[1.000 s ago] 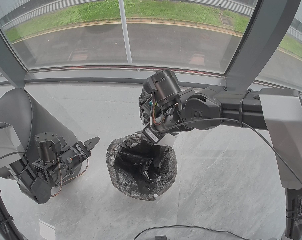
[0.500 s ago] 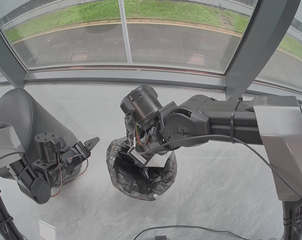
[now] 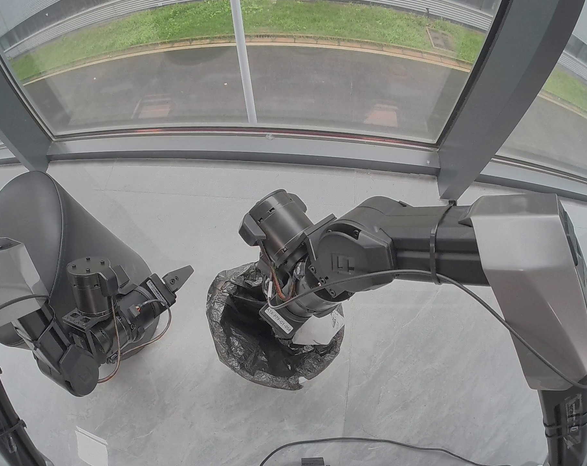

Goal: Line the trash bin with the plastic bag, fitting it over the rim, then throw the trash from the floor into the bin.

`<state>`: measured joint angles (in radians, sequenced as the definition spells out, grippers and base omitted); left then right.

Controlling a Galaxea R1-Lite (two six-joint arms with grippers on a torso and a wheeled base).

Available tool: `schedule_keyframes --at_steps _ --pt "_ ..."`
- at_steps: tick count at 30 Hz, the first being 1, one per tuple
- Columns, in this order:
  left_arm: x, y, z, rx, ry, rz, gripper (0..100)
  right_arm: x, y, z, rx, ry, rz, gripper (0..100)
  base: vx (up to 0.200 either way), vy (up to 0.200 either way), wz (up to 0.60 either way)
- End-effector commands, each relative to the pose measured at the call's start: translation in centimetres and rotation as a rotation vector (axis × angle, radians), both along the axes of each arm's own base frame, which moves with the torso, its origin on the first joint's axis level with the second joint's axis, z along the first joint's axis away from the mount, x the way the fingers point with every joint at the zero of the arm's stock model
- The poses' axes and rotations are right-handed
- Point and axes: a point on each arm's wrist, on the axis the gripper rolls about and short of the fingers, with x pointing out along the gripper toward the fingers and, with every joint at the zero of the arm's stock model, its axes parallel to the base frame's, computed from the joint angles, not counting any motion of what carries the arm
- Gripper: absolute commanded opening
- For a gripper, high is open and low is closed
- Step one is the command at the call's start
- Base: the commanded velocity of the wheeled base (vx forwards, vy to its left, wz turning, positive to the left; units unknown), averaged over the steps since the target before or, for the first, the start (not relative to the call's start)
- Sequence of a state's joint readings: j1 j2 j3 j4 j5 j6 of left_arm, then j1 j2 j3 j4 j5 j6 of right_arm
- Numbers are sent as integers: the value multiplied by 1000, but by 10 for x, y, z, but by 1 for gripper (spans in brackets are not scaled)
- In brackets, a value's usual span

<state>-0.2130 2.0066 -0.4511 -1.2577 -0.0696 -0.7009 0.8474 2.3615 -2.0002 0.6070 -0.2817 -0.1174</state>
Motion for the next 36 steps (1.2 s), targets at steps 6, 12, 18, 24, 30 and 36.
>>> schedule_keyframes --at_steps 6,12,18,24,30,36 --pt "0 0 0 0 1 0 100 -8 14 -4 45 -3 4 0 0 0 0" --pt "0 0 1 -1 -3 0 100 -8 18 -13 37 3 10 0 0 0 0" --pt "0 0 0 0 0 0 100 -2 27 -23 82 -30 7 0 0 0 0" --pt "0 0 0 -1 2 1 100 2 31 -30 100 -44 8 100 0 0 0" --pt "0 0 -1 -1 3 1 100 2 32 -30 111 -44 1 100 0 0 0" --pt "0 0 -1 -1 3 1 100 4 33 -28 132 -63 -2 100 0 0 0"
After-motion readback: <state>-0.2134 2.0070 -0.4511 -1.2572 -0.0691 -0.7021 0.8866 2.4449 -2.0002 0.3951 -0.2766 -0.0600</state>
